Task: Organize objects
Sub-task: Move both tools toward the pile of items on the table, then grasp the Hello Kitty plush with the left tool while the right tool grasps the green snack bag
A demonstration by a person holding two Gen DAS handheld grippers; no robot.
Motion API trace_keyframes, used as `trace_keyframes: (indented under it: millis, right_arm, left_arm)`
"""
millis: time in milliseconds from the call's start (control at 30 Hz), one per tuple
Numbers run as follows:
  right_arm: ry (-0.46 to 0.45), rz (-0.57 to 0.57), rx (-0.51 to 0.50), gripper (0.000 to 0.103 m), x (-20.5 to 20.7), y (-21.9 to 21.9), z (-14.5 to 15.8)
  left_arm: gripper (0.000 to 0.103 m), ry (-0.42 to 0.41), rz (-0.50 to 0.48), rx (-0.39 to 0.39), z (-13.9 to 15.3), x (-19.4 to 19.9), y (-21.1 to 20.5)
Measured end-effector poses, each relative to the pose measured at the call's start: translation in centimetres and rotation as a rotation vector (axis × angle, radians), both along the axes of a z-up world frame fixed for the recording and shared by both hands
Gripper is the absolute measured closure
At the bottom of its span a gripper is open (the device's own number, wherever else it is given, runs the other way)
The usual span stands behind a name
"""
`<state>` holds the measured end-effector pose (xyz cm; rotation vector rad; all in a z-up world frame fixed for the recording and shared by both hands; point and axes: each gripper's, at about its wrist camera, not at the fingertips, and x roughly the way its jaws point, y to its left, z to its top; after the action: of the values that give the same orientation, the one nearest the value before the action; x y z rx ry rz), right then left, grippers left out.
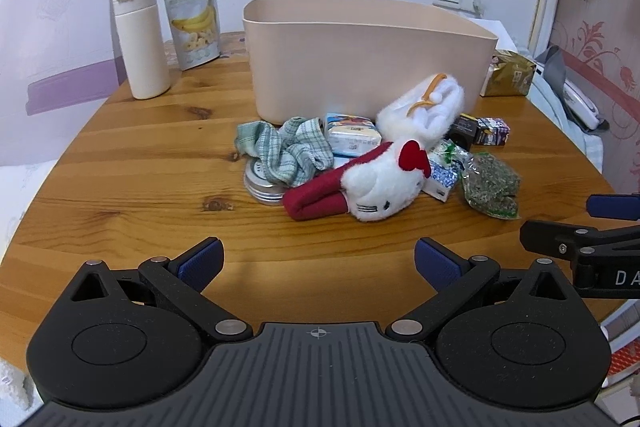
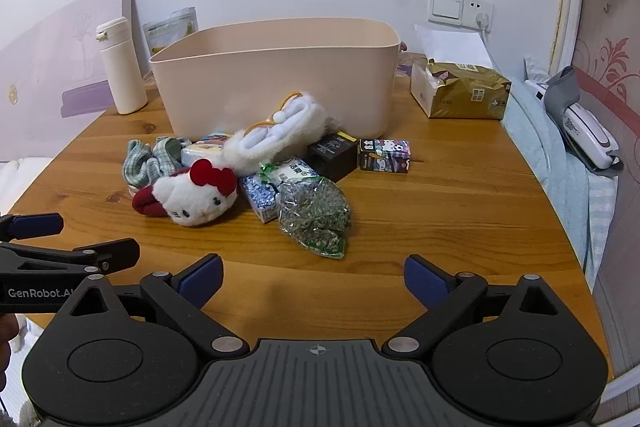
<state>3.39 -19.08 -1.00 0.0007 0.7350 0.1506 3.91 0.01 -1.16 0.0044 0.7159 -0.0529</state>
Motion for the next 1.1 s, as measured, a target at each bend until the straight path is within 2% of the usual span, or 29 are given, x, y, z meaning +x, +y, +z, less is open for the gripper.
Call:
trace_keyframes:
  millis: [267, 567, 800, 1100]
  right_arm:
    - [0.01, 0.006, 0.001, 0.012, 1.5, 0.0, -0.4]
    - [0.04, 0.025, 0.01, 0.013, 3.4, -0.2, -1.0]
    - [0.066, 0.037, -0.006, 0.018, 5.0, -0.4, -1.4]
    - [0.106, 0.075, -0.017, 0.023, 6.9, -0.8, -1.9]
  left_arm:
    - [0.0, 0.006, -0.033, 0.029, -0.4, 1.8, -0.3]
    - [0.0, 0.003, -0.098, 0.066, -0.3, 3.6, -1.2]
    - [0.012, 0.018, -0.165, 0.086, 0.0, 5.3, -2.4]
    - [0.019, 0.067, -0.227, 0.151, -0.8, 7.6, -3.9]
